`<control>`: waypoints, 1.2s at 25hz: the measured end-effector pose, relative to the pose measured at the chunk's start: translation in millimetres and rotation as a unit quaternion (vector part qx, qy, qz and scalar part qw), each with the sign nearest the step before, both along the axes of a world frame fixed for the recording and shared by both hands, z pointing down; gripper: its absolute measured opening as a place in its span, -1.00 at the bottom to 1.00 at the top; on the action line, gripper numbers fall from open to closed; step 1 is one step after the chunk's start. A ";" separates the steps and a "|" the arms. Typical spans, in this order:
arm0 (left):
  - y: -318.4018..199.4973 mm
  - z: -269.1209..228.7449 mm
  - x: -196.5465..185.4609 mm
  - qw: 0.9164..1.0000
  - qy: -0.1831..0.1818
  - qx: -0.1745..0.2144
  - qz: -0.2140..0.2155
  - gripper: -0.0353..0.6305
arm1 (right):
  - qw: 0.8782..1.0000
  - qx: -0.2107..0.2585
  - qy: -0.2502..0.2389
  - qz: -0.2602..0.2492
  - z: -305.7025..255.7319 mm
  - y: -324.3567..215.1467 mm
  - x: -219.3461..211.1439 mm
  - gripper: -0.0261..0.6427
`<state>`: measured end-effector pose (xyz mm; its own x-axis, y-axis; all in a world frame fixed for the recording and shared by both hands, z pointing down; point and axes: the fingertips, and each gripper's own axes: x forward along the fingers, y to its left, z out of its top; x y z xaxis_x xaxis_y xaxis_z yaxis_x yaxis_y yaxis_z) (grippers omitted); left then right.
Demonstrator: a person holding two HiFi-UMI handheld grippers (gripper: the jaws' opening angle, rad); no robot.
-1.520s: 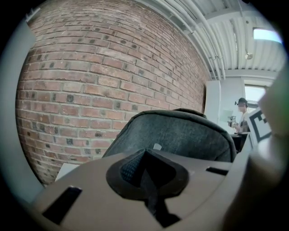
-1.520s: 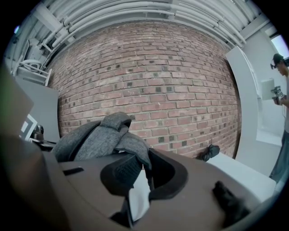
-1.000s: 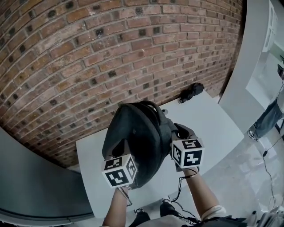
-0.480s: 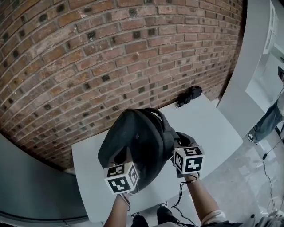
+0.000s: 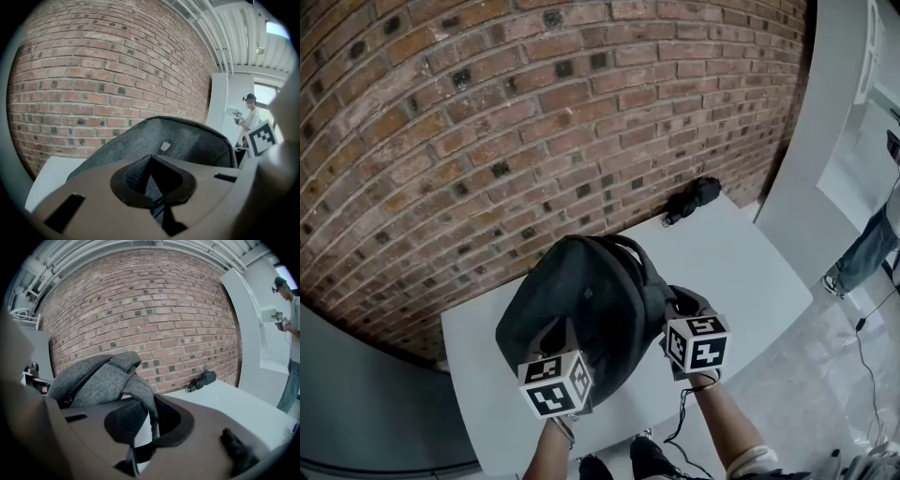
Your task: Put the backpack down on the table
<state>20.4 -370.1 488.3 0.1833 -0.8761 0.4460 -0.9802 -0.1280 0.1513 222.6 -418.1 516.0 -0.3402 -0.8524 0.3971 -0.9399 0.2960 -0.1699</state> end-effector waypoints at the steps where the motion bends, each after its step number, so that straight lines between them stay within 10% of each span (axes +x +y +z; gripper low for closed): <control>1: -0.8 3.5 3.4 1.000 0.000 -0.003 0.002 -0.86 | 1.000 -0.003 0.000 0.001 4.0 -0.7 3.0 -0.80; 30: -36.1 89.9 81.1 0.997 -0.008 -0.069 0.037 -0.86 | 0.998 -0.066 0.007 0.010 135.2 -34.3 71.5 -0.80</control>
<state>101.5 -406.2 578.2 0.2379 -0.7903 0.5646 -0.9710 -0.1795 0.1579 294.1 -452.5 651.2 -0.3170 -0.7983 0.5120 -0.9481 0.2531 -0.1924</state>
